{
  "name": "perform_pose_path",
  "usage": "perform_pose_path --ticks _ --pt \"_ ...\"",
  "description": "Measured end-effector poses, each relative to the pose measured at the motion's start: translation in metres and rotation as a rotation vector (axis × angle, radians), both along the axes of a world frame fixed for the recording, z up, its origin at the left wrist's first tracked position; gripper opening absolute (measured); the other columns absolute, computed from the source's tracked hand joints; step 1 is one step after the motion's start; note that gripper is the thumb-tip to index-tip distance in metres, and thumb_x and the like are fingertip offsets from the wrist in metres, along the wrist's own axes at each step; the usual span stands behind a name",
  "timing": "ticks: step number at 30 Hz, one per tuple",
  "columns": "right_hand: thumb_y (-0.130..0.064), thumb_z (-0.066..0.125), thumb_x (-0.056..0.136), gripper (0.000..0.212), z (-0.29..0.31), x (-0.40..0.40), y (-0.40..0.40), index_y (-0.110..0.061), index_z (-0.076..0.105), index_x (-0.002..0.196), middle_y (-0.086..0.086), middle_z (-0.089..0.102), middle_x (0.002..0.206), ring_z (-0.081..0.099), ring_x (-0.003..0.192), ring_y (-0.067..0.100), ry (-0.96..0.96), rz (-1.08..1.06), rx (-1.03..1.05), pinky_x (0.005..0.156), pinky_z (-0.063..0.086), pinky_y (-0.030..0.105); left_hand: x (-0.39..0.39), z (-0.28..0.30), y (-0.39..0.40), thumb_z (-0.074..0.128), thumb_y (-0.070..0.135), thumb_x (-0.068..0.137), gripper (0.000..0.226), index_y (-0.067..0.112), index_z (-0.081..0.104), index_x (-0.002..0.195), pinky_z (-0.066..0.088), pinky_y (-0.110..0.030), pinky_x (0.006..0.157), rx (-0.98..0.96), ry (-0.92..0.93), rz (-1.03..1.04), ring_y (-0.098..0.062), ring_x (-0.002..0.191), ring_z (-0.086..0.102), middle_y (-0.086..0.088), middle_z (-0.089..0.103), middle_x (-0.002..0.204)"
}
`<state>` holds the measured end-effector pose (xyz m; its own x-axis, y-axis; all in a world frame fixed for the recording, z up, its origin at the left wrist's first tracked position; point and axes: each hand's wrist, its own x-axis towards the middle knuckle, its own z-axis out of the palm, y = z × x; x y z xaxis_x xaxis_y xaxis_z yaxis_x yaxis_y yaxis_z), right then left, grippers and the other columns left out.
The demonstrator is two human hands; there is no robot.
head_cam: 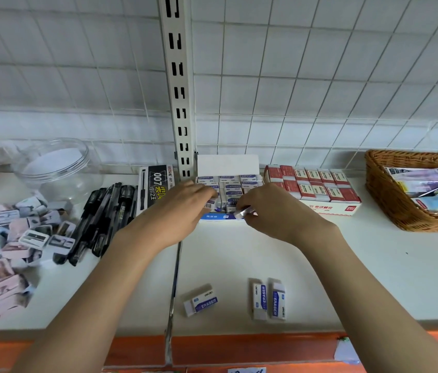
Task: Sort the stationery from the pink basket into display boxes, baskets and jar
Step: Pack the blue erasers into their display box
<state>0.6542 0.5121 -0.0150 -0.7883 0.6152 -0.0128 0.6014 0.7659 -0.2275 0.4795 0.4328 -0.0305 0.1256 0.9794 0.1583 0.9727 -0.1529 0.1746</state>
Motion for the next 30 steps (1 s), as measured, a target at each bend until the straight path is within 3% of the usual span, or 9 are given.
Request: perform_pose_path --ticks 2,5,12,17,20,24,27,30 --pt "-0.008 0.049 0.086 0.034 -0.001 0.001 0.001 -0.018 0.069 0.11 0.003 0.064 0.11 0.059 0.101 0.023 -0.007 0.048 0.014 0.087 0.049 0.035 0.002 -0.001 -0.002 0.053 0.007 0.093 0.026 0.0 0.055 0.118 0.03 -0.026 0.091 -0.009 -0.023 -0.044 -0.03 0.111 0.051 -0.014 0.059 0.115" --pt "-0.01 0.049 0.085 0.032 -0.003 0.001 0.003 -0.018 0.07 0.108 0.002 0.061 0.106 0.058 0.098 0.023 -0.019 0.06 0.018 0.084 0.049 0.035 0.003 -0.004 -0.002 0.046 0.014 0.097 0.031 0.005 0.05 0.126 0.034 -0.03 0.097 -0.087 0.004 -0.042 -0.024 0.12 0.047 -0.009 0.055 0.126" --pt "-0.015 0.052 0.087 0.03 0.001 0.006 0.001 -0.023 0.07 0.109 0.003 0.056 0.102 0.058 0.092 0.022 -0.041 0.073 0.018 0.08 0.05 0.035 0.004 -0.005 0.0 0.04 0.023 0.1 0.034 0.011 0.044 0.131 0.036 -0.031 0.091 -0.102 0.076 0.015 -0.021 0.118 0.045 -0.006 0.053 0.126" --pt "-0.018 0.052 0.09 0.027 0.001 0.003 0.001 -0.017 0.07 0.11 0.005 0.061 0.108 0.058 0.101 0.022 -0.047 0.034 0.03 0.085 0.05 0.035 0.005 -0.003 -0.002 0.043 0.014 0.098 0.033 0.007 0.046 0.131 0.027 -0.021 0.095 -0.017 -0.08 0.051 -0.02 0.123 0.042 -0.006 0.05 0.131" --pt "-0.017 0.051 0.091 0.029 0.001 0.004 0.001 -0.02 0.069 0.114 0.005 0.063 0.11 0.059 0.101 0.023 -0.027 0.039 0.02 0.086 0.051 0.037 0.003 -0.002 -0.001 0.048 0.01 0.096 0.033 0.005 0.052 0.128 0.035 -0.024 0.092 0.096 -0.119 0.092 -0.022 0.112 0.05 -0.007 0.049 0.123" --pt "-0.024 0.046 0.097 0.024 0.003 0.01 0.009 -0.014 0.065 0.108 0.009 0.059 0.112 0.058 0.099 0.028 0.023 -0.056 0.083 0.081 0.049 0.033 0.004 -0.001 0.003 0.052 0.016 0.095 0.034 0.008 0.055 0.127 0.041 -0.037 0.095 0.1 -0.055 0.123 -0.028 0.112 0.052 -0.008 0.059 0.121" --pt "-0.017 0.04 0.099 0.024 0.0 0.008 0.008 -0.008 0.057 0.114 0.01 0.048 0.114 0.058 0.096 0.03 0.067 -0.049 0.101 0.082 0.047 0.034 0.006 -0.004 0.003 0.066 0.013 0.086 0.029 0.003 0.065 0.113 0.048 -0.041 0.084 0.134 -0.018 0.089 -0.036 0.094 0.059 -0.013 0.068 0.102" --pt "-0.008 0.04 0.097 0.023 -0.011 0.006 0.002 -0.006 0.051 0.117 0.01 0.04 0.116 0.057 0.091 0.027 0.064 0.003 0.112 0.083 0.049 0.036 0.01 -0.006 0.004 0.066 0.011 0.083 0.024 -0.003 0.068 0.102 0.035 -0.034 0.088 0.086 -0.045 0.049 -0.035 0.091 0.061 -0.017 0.069 0.093"
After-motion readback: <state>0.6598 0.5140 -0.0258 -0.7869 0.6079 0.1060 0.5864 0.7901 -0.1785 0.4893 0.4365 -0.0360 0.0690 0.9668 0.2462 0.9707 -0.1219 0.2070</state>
